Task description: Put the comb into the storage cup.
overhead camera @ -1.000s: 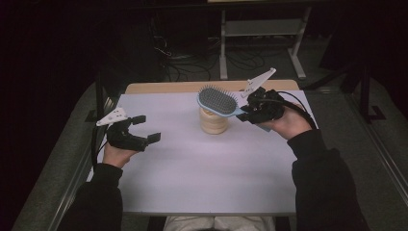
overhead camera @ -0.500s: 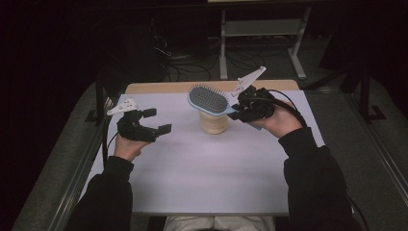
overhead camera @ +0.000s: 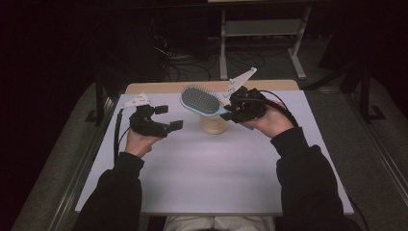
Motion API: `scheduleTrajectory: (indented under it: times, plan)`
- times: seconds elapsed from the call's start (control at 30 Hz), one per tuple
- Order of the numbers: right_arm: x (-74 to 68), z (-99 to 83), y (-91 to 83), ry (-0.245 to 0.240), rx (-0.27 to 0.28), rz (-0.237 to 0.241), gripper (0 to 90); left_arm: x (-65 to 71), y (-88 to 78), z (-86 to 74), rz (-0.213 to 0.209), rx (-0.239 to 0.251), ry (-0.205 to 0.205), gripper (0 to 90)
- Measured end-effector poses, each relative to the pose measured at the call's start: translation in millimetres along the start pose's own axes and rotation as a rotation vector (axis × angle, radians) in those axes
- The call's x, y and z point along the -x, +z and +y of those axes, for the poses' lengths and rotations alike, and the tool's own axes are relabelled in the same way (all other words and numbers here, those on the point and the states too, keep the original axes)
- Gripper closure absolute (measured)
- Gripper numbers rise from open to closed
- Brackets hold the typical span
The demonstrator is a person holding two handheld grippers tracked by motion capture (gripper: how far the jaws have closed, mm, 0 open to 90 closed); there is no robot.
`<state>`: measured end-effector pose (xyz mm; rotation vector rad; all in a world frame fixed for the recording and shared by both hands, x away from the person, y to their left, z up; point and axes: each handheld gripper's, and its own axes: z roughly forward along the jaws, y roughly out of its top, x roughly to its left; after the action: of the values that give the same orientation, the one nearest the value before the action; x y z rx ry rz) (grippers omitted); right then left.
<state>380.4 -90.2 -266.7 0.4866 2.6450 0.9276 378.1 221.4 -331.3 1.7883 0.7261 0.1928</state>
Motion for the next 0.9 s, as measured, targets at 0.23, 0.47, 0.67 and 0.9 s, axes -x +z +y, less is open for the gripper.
scheduleTrajectory:
  times: [0.23, 0.47, 0.67, 0.9]
  plan:
    - [-2.4, 2.5, 7.9, -0.002, 0.005, 0.011, 68.4, 3.7, 14.4, 5.3, -0.023, 0.021, -0.046, 0.0]
    - [-2.7, 1.5, 13.7, -0.005, 0.007, 0.020, 68.4, 4.5, 24.2, 7.8, -0.044, 0.031, -0.085, 0.0]
    - [-3.2, 0.5, 18.4, -0.004, 0.013, 0.020, 68.5, 8.3, 31.1, 12.4, -0.054, 0.049, -0.090, 0.0]
    - [-4.4, 1.3, 21.2, -0.014, 0.022, 0.004, 68.4, 12.1, 40.5, 20.2, -0.037, 0.041, -0.113, 0.8]
